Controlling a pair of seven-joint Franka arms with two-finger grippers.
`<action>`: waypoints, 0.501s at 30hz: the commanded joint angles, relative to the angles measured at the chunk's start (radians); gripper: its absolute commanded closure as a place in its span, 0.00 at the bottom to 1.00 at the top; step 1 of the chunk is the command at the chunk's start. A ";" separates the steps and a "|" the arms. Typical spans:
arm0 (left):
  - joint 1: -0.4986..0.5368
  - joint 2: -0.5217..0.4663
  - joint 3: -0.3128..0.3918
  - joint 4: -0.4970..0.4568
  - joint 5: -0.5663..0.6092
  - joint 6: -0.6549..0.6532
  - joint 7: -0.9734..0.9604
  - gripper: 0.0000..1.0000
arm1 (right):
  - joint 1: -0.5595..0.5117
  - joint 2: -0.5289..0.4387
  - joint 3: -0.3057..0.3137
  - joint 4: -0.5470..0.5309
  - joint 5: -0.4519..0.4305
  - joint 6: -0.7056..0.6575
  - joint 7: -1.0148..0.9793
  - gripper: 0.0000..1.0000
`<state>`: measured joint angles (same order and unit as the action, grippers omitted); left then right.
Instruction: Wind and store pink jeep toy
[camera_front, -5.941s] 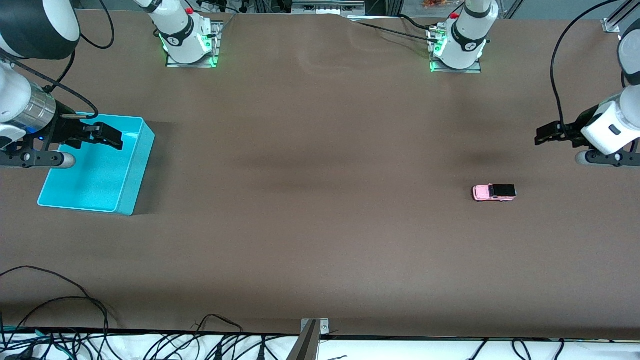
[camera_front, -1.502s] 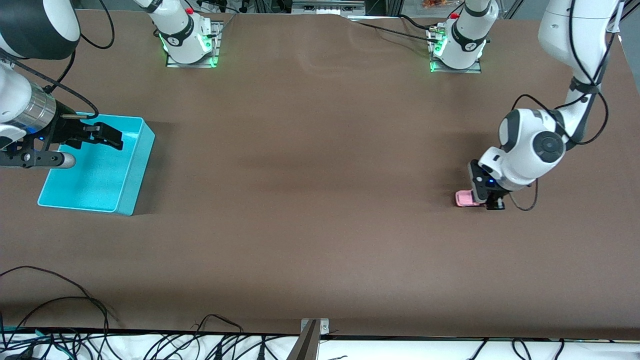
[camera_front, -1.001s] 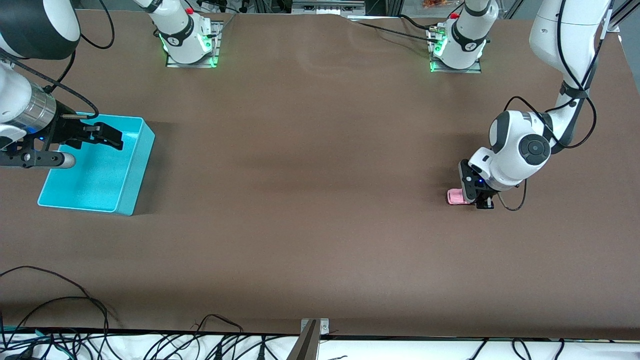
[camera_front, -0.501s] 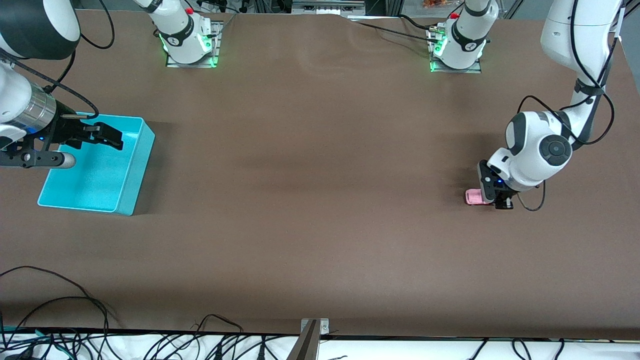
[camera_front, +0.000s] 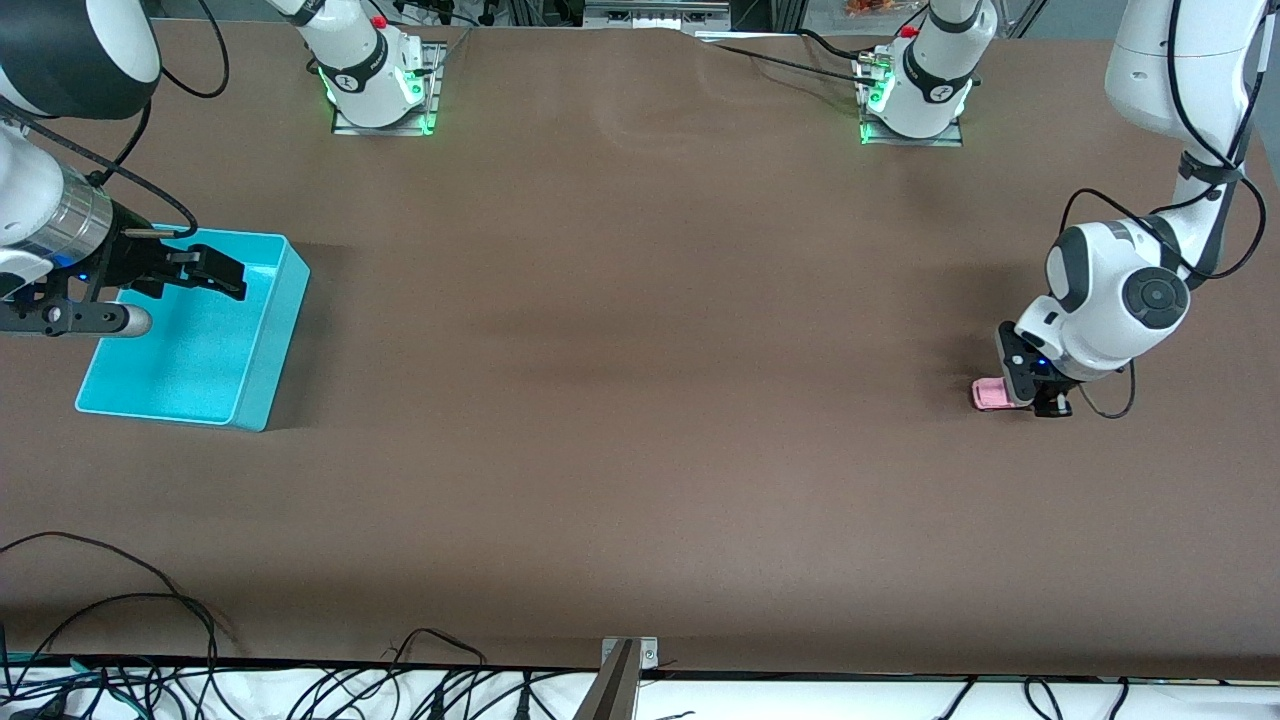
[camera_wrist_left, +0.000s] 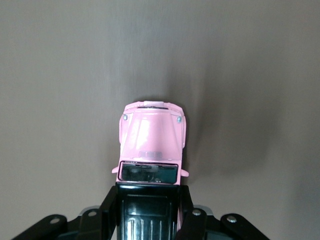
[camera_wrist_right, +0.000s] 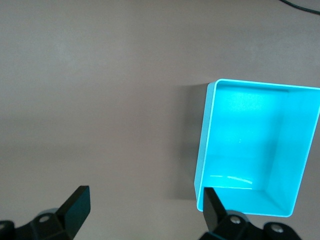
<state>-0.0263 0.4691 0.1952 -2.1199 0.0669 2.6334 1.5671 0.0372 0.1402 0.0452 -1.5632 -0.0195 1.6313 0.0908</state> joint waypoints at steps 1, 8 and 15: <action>0.006 0.068 0.042 0.001 0.004 0.007 0.100 1.00 | 0.001 -0.002 0.001 0.002 -0.004 0.001 -0.011 0.00; 0.016 0.062 0.101 0.001 0.002 0.007 0.192 1.00 | 0.000 -0.002 0.001 0.002 -0.004 0.001 -0.011 0.00; 0.025 0.054 0.130 0.003 -0.002 0.008 0.284 1.00 | 0.000 -0.002 0.001 0.002 -0.004 0.001 -0.011 0.00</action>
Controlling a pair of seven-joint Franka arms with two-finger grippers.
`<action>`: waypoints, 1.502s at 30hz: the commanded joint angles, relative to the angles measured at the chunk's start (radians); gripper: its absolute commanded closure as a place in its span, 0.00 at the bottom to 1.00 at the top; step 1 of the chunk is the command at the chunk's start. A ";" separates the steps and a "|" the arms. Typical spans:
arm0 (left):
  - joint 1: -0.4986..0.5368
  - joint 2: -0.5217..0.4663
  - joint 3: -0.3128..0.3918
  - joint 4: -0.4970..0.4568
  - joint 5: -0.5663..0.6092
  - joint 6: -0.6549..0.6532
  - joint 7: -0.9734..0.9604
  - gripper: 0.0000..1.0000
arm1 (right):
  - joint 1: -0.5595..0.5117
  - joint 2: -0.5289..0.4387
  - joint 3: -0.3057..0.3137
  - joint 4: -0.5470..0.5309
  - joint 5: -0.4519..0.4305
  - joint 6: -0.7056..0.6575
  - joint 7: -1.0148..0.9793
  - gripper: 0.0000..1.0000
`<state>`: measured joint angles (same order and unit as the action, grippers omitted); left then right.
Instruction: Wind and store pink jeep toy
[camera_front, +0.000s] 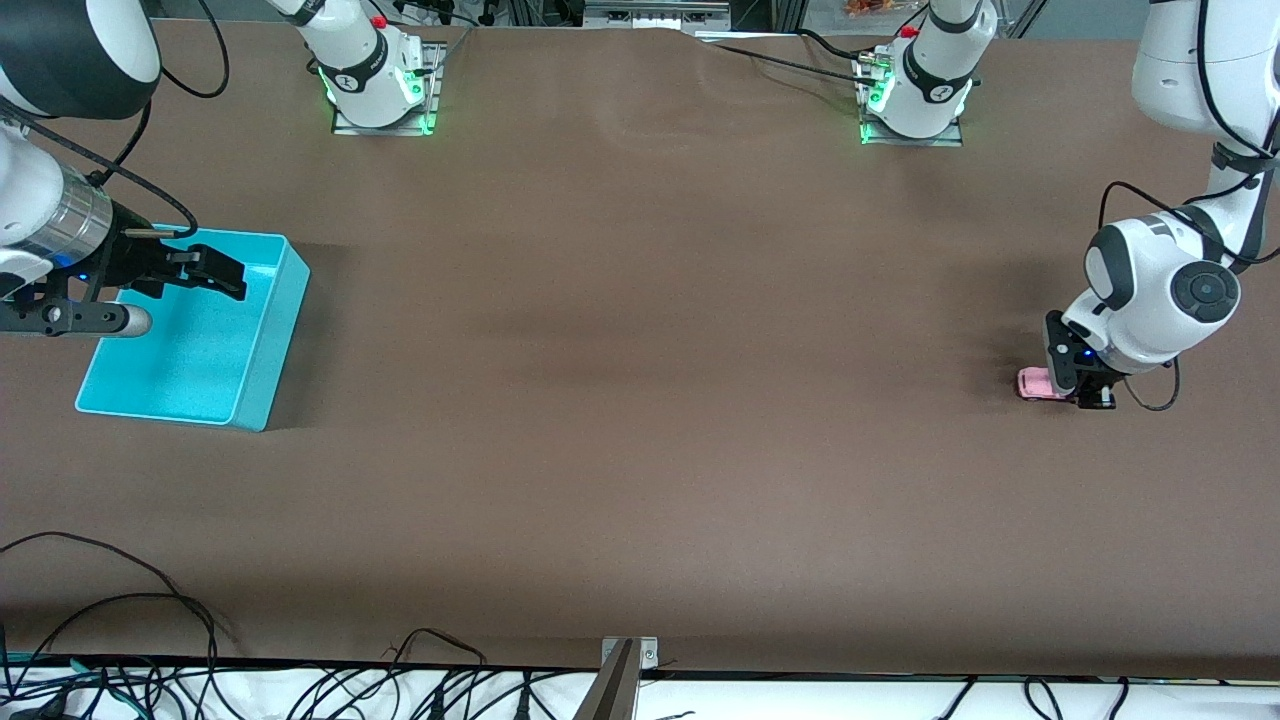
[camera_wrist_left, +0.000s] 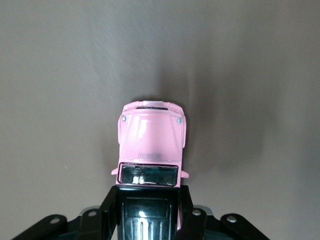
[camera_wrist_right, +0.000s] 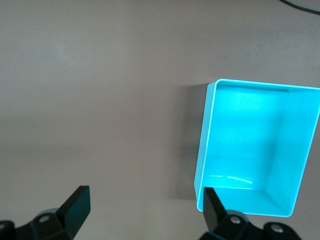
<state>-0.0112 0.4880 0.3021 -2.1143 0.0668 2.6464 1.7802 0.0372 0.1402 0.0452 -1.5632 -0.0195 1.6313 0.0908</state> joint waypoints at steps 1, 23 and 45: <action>0.010 0.035 0.025 -0.003 -0.004 -0.006 0.071 1.00 | 0.000 -0.002 0.001 0.002 -0.004 0.001 -0.011 0.00; 0.030 0.041 0.032 -0.009 -0.059 -0.006 -0.018 1.00 | 0.001 -0.002 0.001 0.002 -0.004 0.001 -0.011 0.00; 0.028 -0.017 0.031 0.004 -0.062 -0.057 -0.012 0.00 | 0.001 -0.002 0.001 0.002 -0.004 0.001 -0.011 0.00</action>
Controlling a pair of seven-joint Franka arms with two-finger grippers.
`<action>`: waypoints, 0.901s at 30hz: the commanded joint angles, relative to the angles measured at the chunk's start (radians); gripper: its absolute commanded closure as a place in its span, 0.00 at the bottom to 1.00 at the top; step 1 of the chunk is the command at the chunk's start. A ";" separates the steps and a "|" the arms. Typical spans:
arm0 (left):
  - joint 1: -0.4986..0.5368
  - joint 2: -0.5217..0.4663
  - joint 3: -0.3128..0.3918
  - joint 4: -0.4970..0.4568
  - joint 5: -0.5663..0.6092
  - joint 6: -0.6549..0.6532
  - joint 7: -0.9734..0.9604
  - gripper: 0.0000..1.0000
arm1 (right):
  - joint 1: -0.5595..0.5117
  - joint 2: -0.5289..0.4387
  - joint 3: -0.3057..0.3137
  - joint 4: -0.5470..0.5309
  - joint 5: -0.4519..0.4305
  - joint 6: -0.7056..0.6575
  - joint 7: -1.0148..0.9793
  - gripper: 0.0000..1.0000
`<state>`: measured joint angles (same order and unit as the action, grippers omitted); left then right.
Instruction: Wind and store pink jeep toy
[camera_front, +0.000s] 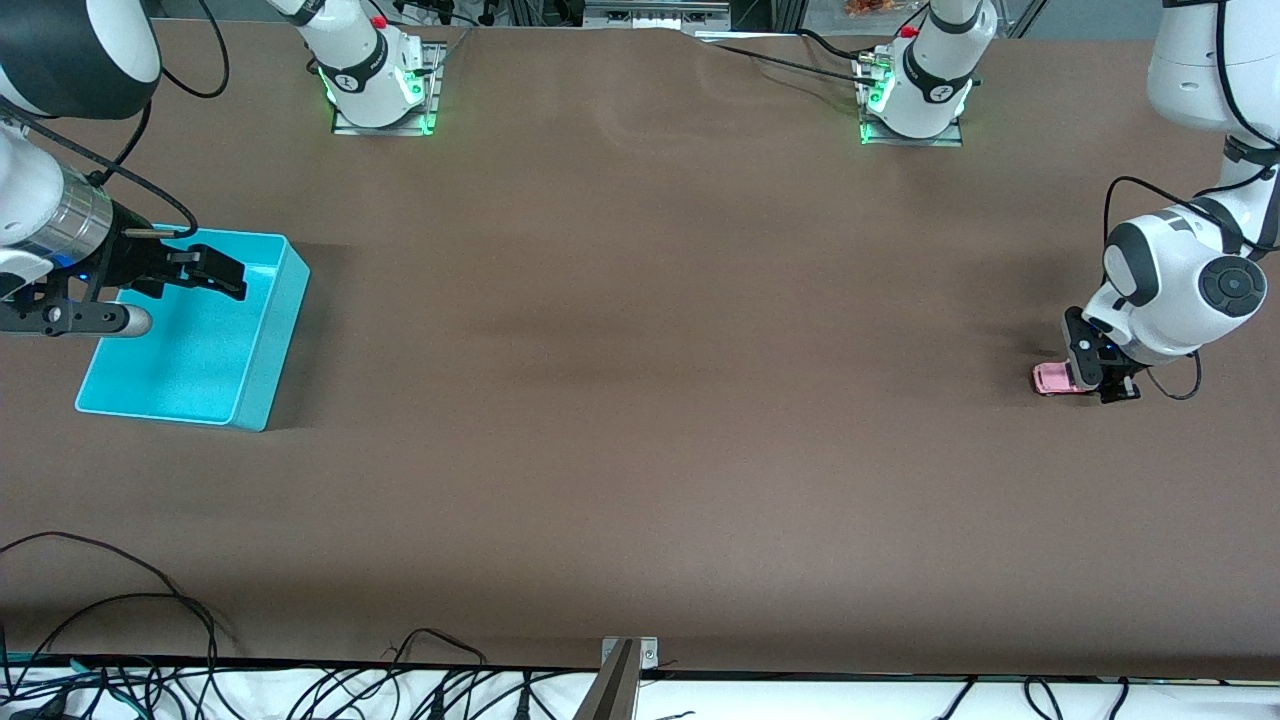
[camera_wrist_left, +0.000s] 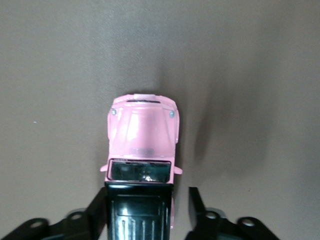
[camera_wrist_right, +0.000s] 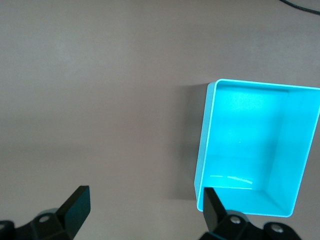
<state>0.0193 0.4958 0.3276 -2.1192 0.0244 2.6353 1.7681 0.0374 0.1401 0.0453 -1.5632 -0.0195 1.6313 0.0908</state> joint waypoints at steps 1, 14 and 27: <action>-0.002 -0.029 0.005 0.010 -0.020 -0.055 -0.001 0.00 | 0.001 -0.002 0.001 0.002 -0.004 0.001 -0.011 0.00; 0.005 -0.102 0.004 0.019 -0.021 -0.063 -0.028 0.00 | 0.003 -0.002 0.001 0.002 -0.004 0.001 -0.011 0.00; 0.071 -0.223 -0.053 -0.014 -0.021 -0.063 -0.099 0.00 | 0.003 -0.002 0.001 0.002 -0.004 0.002 -0.011 0.00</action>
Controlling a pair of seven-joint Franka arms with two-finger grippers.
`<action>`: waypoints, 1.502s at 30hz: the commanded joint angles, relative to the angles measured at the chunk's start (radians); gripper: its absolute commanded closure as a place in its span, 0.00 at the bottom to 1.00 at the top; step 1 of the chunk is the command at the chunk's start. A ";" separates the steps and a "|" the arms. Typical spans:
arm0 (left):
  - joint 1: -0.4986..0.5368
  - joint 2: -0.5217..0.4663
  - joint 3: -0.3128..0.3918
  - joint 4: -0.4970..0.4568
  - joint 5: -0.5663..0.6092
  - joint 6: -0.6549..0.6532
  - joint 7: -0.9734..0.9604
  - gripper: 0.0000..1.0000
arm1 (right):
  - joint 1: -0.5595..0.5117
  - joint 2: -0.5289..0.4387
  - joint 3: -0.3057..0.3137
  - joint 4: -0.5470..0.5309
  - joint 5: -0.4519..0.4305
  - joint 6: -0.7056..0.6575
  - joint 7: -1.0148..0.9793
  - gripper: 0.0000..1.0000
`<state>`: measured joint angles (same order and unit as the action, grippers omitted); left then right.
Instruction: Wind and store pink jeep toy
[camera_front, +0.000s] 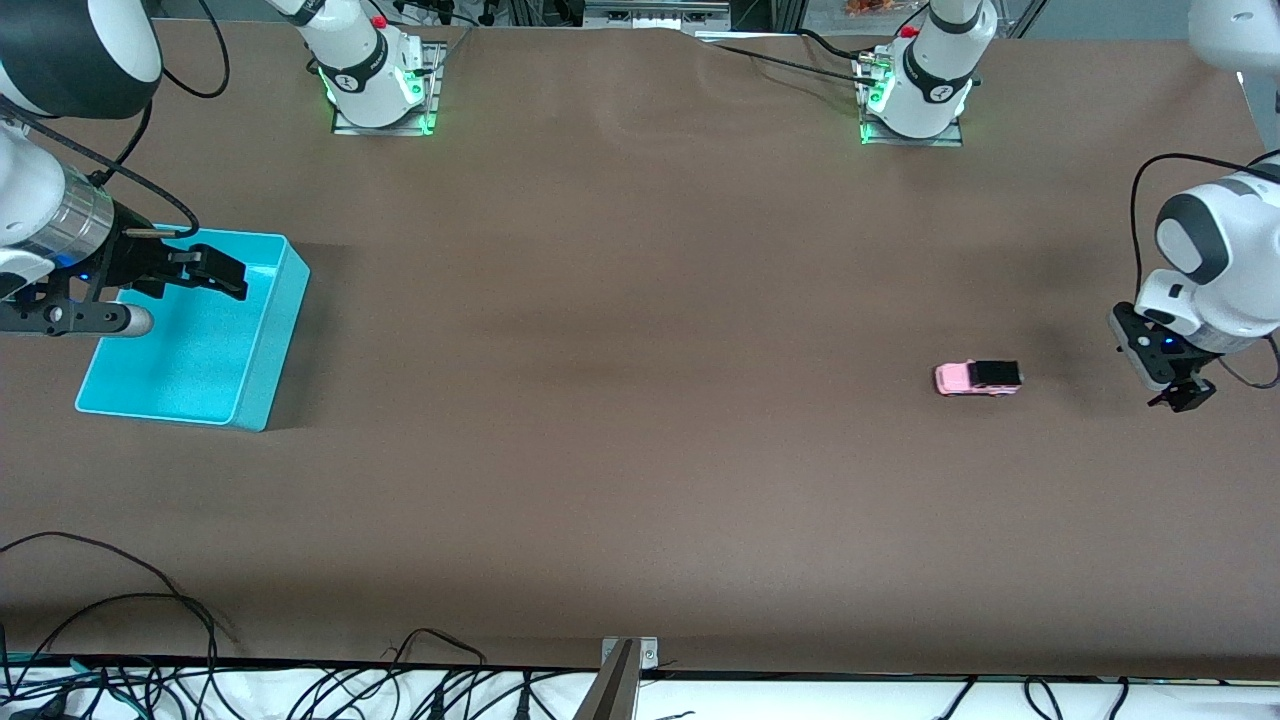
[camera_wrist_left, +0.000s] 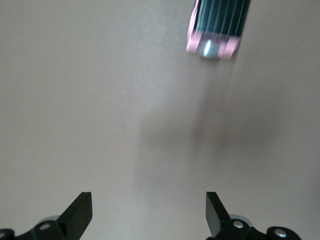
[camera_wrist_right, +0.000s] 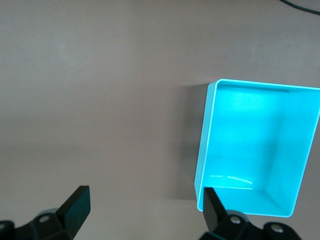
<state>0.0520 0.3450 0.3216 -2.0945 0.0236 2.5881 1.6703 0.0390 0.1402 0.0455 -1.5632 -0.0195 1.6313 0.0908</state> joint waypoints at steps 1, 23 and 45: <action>0.043 -0.084 -0.053 -0.047 -0.021 -0.016 -0.001 0.00 | 0.001 -0.002 0.001 0.002 -0.004 0.002 -0.011 0.00; 0.045 -0.207 -0.075 -0.041 -0.021 -0.014 -0.001 0.00 | 0.001 -0.002 0.001 0.002 -0.004 0.001 -0.011 0.00; -0.014 -0.239 -0.090 0.011 -0.067 -0.045 -0.001 0.00 | 0.001 -0.004 0.002 0.003 -0.004 -0.004 -0.011 0.00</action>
<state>0.0499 0.1418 0.2310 -2.0863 -0.0124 2.5787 1.6610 0.0393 0.1401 0.0455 -1.5632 -0.0195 1.6313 0.0908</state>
